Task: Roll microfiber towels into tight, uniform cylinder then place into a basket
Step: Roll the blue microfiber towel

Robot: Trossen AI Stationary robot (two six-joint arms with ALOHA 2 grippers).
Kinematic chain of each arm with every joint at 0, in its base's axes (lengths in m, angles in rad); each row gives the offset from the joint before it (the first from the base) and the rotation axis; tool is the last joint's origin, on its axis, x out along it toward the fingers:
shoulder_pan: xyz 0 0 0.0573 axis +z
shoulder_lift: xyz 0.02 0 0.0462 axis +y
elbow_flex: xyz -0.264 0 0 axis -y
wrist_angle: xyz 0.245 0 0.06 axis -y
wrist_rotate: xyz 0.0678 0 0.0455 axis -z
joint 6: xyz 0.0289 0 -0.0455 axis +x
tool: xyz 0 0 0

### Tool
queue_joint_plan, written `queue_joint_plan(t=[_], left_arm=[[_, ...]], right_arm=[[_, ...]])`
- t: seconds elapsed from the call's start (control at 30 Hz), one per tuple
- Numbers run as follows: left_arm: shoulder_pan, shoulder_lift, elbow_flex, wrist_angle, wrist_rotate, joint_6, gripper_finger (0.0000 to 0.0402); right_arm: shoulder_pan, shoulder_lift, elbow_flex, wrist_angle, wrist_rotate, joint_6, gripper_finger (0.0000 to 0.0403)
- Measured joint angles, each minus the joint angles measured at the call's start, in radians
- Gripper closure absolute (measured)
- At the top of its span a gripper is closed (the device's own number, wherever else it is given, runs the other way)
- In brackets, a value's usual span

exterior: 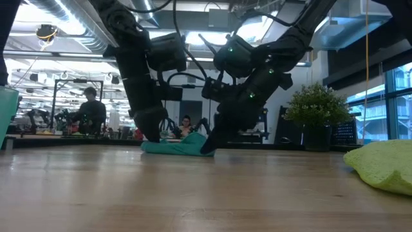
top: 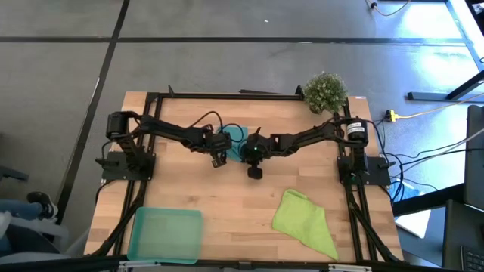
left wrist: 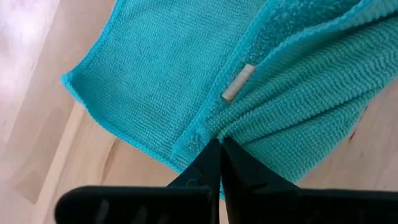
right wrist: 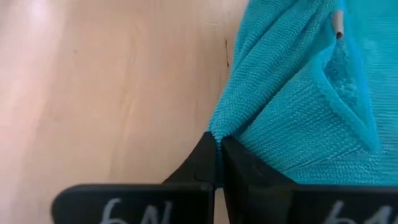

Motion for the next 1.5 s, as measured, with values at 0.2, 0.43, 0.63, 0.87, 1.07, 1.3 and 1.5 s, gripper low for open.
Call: queue_joint_plan(t=[0.2,0.43,0.63,0.87,1.07,1.3,1.5], left_arm=[[-0.014,0.002,0.000,0.000,-0.002,0.027,0.0401],[-0.033,0.003,-0.002,-0.008,0.006,0.065,0.0401],[-0.045,0.003,-0.003,-0.015,0.003,0.087,0.0401],[-0.045,0.003,-0.003,-0.021,0.009,0.111,0.0401],[-0.046,0.004,-0.003,-0.021,0.011,0.134,0.0401],[-0.046,0.004,-0.003,-0.022,0.016,0.134,0.0401],[-0.046,0.004,-0.003,-0.022,0.018,0.146,0.0401]], right_arm=[[-0.068,-0.007,0.031,-0.051,-0.206,0.105,0.0394],[-0.103,-0.013,0.117,-0.129,-0.318,0.131,0.0394],[-0.147,-0.013,0.187,-0.205,-0.321,0.134,0.0394],[-0.209,-0.016,0.215,-0.224,-0.309,0.181,0.0394],[-0.252,-0.011,0.204,-0.228,-0.256,0.188,0.0394],[-0.261,0.015,0.193,-0.225,-0.268,0.181,0.0394],[-0.271,0.039,0.192,-0.215,-0.187,0.179,0.0394]])
